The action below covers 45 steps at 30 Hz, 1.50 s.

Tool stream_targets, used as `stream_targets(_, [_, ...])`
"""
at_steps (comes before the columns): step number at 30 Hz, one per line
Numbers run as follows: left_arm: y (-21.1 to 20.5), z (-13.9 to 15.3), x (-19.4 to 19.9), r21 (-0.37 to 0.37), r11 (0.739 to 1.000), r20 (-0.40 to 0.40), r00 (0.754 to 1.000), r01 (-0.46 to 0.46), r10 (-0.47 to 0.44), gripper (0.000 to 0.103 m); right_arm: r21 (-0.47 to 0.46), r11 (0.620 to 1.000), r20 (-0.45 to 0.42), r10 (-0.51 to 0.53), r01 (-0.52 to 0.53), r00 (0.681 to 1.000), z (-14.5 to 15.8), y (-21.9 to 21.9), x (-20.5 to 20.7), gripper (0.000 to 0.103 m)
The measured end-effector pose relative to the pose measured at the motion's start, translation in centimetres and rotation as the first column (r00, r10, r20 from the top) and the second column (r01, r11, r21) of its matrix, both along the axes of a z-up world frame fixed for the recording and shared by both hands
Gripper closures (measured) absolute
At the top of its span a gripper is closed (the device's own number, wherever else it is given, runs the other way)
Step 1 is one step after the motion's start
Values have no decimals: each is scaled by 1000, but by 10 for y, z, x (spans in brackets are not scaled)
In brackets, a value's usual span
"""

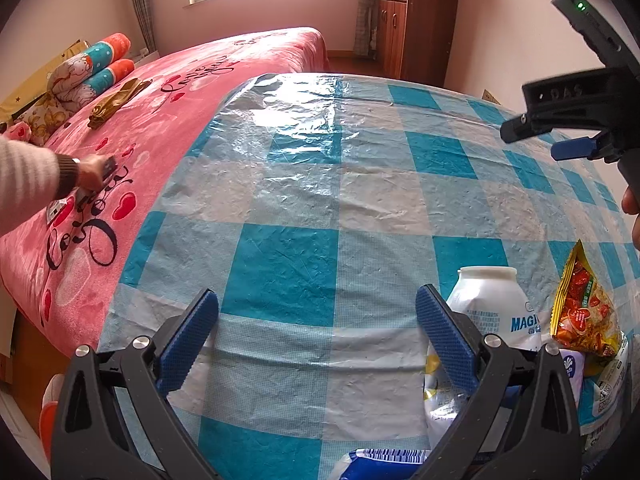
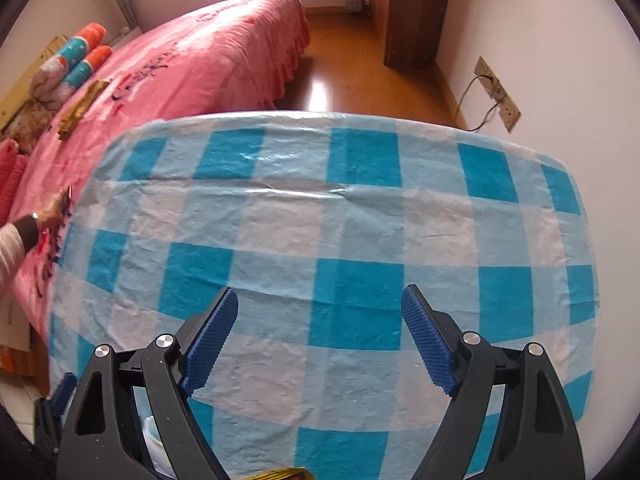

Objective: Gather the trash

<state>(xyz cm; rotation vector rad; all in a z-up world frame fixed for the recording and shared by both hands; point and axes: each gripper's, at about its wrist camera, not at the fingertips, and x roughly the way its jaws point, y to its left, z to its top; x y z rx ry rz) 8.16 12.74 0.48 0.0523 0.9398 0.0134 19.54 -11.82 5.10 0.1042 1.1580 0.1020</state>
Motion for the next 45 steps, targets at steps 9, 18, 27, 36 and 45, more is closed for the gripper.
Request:
stream_targets(9, [0, 0, 0, 1, 1000, 0, 1000, 0, 0, 4, 146, 989, 79, 0, -12, 997, 24, -20, -10, 20])
stream_targets(18, [1, 0, 0, 1, 1000, -1, 1000, 0, 0, 4, 275, 959, 115, 40, -71, 993, 50, -39, -34, 20])
stream_targets(27, [0, 0, 0, 0, 1000, -1, 1000, 0, 0, 4, 335, 934, 104, 94, -124, 990, 52, -54, -79, 20])
stream_targets(36, [0, 1, -1, -2, 1000, -1, 1000, 0, 0, 4, 364, 920, 137, 102, -146, 985, 54, -59, -106, 20])
stream_targets(45, [-2, 1, -1, 1, 1000, -1, 1000, -1, 1, 4, 345, 920, 191, 125, -186, 974, 55, -63, -120, 20])
